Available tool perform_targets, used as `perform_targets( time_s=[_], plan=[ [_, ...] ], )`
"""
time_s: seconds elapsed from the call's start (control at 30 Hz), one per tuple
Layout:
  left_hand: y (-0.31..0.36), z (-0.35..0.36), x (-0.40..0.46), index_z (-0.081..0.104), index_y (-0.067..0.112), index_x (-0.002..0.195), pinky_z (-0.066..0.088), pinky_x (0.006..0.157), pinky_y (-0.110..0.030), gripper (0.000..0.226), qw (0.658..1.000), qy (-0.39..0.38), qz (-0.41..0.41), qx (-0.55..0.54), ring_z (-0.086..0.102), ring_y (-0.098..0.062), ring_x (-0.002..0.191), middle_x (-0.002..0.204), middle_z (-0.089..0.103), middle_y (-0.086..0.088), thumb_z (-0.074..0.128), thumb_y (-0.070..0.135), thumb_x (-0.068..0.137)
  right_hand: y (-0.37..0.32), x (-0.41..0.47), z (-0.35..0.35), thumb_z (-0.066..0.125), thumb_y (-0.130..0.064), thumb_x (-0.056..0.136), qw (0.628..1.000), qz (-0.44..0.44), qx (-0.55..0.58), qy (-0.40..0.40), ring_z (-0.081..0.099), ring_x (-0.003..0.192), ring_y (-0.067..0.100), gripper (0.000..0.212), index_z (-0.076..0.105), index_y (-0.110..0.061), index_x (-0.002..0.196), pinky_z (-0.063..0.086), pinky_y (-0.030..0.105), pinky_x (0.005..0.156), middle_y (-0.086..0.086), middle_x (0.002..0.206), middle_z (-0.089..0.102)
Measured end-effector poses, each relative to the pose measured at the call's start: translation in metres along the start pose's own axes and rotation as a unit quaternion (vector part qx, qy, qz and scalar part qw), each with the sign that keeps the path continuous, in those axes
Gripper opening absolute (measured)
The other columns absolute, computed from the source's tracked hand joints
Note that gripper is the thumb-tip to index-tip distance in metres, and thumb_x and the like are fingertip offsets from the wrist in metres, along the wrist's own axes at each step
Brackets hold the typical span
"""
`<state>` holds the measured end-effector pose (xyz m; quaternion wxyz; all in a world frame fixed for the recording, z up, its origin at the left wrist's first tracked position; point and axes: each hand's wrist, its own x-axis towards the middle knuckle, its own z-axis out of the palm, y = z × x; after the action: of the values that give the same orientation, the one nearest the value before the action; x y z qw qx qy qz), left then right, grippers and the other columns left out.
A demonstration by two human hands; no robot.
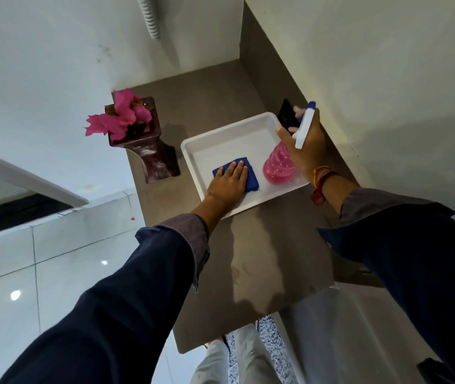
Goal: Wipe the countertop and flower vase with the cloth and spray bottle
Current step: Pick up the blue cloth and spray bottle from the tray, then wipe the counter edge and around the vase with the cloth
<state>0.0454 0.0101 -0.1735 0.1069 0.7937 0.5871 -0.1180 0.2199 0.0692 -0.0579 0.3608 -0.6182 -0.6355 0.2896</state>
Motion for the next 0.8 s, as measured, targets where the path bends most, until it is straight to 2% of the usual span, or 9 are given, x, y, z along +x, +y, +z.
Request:
perform_targets(
  time_s=[0.1, 0.2, 0.27, 0.37, 0.5, 0.6, 0.67, 0.73, 0.8],
  plan=[
    [0.004, 0.002, 0.004, 0.016, -0.002, 0.154, 0.032, 0.118, -0.055, 0.060, 0.999, 0.038, -0.022, -0.003, 0.024, -0.039, 0.149, 0.163, 0.017, -0.023, 0.044, 0.015, 0.105, 0.010, 0.002, 0.011, 0.071, -0.028, 0.091, 0.998, -0.012, 0.023, 0.052, 0.066, 0.103, 0.021, 0.051, 0.056, 0.004, 0.127, 0.057, 0.027, 0.090, 0.020, 0.121, 0.068],
    [0.005, 0.002, 0.009, 0.024, -0.006, 0.151, 0.042, 0.112, -0.052, 0.058, 0.997, 0.070, -0.042, -0.005, 0.042, -0.043, 0.139, 0.157, 0.030, -0.029, 0.051, 0.010, 0.102, 0.020, 0.005, 0.017, 0.074, -0.020, 0.087, 0.999, 0.004, 0.005, 0.036, 0.065, 0.101, 0.022, 0.054, 0.054, 0.004, 0.132, 0.055, 0.028, 0.091, 0.021, 0.121, 0.067],
    [0.003, 0.001, 0.011, 0.028, -0.006, 0.149, 0.040, 0.115, -0.050, 0.056, 0.995, 0.084, -0.044, 0.004, 0.041, -0.042, 0.140, 0.155, 0.035, -0.028, 0.052, 0.011, 0.102, 0.023, 0.008, 0.020, 0.073, -0.012, 0.087, 0.999, 0.025, 0.006, 0.033, 0.066, 0.106, 0.027, 0.058, 0.050, 0.004, 0.137, 0.054, 0.030, 0.094, 0.021, 0.125, 0.064],
    [-0.001, -0.006, 0.004, 0.028, -0.005, 0.150, 0.029, 0.121, -0.051, 0.054, 0.991, 0.125, -0.034, 0.022, 0.032, -0.040, 0.146, 0.156, 0.035, -0.026, 0.049, 0.011, 0.103, 0.015, 0.011, 0.022, 0.071, -0.006, 0.087, 0.999, 0.010, 0.020, 0.037, 0.065, 0.100, 0.023, 0.051, 0.052, 0.004, 0.134, 0.053, 0.025, 0.089, 0.023, 0.122, 0.065],
    [-0.011, -0.037, -0.025, 0.026, -0.004, 0.152, 0.024, 0.123, -0.050, 0.055, 0.982, 0.182, -0.045, 0.022, 0.029, -0.038, 0.148, 0.158, 0.032, -0.025, 0.047, 0.006, 0.102, -0.016, 0.001, 0.018, 0.067, 0.001, 0.087, 0.999, -0.047, 0.024, -0.003, 0.067, 0.106, 0.033, 0.040, 0.058, 0.008, 0.125, 0.056, 0.038, 0.098, 0.025, 0.117, 0.067],
    [-0.021, -0.059, -0.059, 0.026, -0.005, 0.151, 0.025, 0.123, -0.050, 0.056, 0.976, 0.202, -0.073, 0.022, 0.030, -0.038, 0.147, 0.157, 0.032, -0.026, 0.048, 0.004, 0.101, -0.051, -0.010, 0.024, 0.063, 0.001, 0.088, 0.997, -0.062, 0.035, 0.031, 0.069, 0.094, 0.033, 0.023, 0.063, 0.008, 0.110, 0.059, 0.037, 0.086, 0.024, 0.102, 0.069],
    [-0.028, -0.067, -0.092, 0.032, -0.007, 0.149, 0.029, 0.121, -0.052, 0.055, 0.973, 0.213, -0.087, 0.024, 0.034, -0.040, 0.145, 0.155, 0.037, -0.027, 0.050, 0.002, 0.098, -0.075, -0.027, 0.032, 0.060, -0.006, 0.093, 0.996, -0.072, 0.036, 0.038, 0.070, 0.085, 0.032, 0.015, 0.066, 0.005, 0.102, 0.061, 0.041, 0.076, 0.021, 0.092, 0.070],
    [-0.037, -0.071, -0.128, 0.043, -0.009, 0.144, 0.039, 0.116, -0.053, 0.055, 0.970, 0.221, -0.104, 0.018, 0.044, -0.041, 0.139, 0.148, 0.047, -0.028, 0.061, 0.000, 0.093, -0.097, -0.048, 0.044, 0.058, -0.014, 0.097, 0.995, -0.094, 0.018, 0.033, 0.070, 0.076, 0.028, 0.018, 0.068, 0.001, 0.095, 0.062, 0.041, 0.068, 0.018, 0.083, 0.071],
    [-0.049, -0.069, -0.169, 0.051, -0.009, 0.138, 0.046, 0.109, -0.053, 0.057, 0.965, 0.222, -0.138, 0.002, 0.052, -0.042, 0.132, 0.141, 0.055, -0.028, 0.071, 0.000, 0.085, -0.116, -0.078, 0.059, 0.058, -0.018, 0.096, 0.994, -0.109, -0.005, 0.013, 0.069, 0.072, 0.032, 0.021, 0.069, -0.001, 0.090, 0.056, 0.037, 0.060, 0.018, 0.079, 0.071]
  ],
)
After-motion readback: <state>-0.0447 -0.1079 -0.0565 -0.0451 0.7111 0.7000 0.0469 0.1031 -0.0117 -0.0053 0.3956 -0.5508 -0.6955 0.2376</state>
